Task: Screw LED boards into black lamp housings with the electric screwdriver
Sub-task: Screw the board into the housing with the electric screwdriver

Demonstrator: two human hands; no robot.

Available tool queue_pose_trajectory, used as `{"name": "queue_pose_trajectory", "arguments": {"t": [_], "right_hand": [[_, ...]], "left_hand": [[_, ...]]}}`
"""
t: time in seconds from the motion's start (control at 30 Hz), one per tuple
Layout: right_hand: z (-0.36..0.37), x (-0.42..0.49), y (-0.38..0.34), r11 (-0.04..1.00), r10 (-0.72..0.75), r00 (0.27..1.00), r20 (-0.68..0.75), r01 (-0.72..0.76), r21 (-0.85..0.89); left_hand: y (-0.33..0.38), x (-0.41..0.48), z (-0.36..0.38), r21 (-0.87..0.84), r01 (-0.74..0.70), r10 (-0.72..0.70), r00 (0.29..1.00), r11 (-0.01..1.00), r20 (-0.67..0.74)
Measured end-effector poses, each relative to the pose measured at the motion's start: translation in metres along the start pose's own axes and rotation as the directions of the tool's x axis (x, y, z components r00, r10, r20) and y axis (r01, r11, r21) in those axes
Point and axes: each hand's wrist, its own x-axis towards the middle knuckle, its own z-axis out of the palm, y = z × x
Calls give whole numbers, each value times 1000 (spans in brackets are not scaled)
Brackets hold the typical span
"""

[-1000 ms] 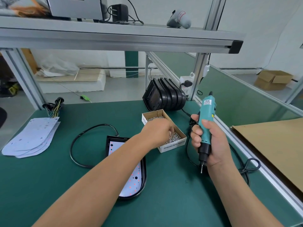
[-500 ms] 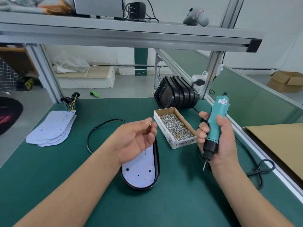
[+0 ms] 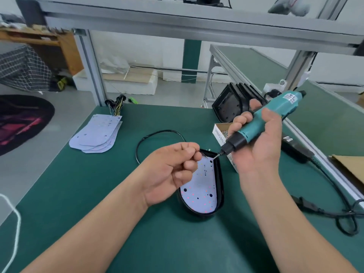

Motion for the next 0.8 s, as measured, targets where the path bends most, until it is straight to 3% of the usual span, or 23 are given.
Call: {"name": "queue_pose_trajectory", "arguments": {"t": [0.5,0.8], "right_hand": [[-5,-9,8,995,-79,995,66,75,62],[-2,-14,11,996,-82,989,121,77,48]], "left_hand": [[-15,-5,-9,351,-126,125,992,928,28],[-18,-7,-5,391,-175,184,983,904,15]]}}
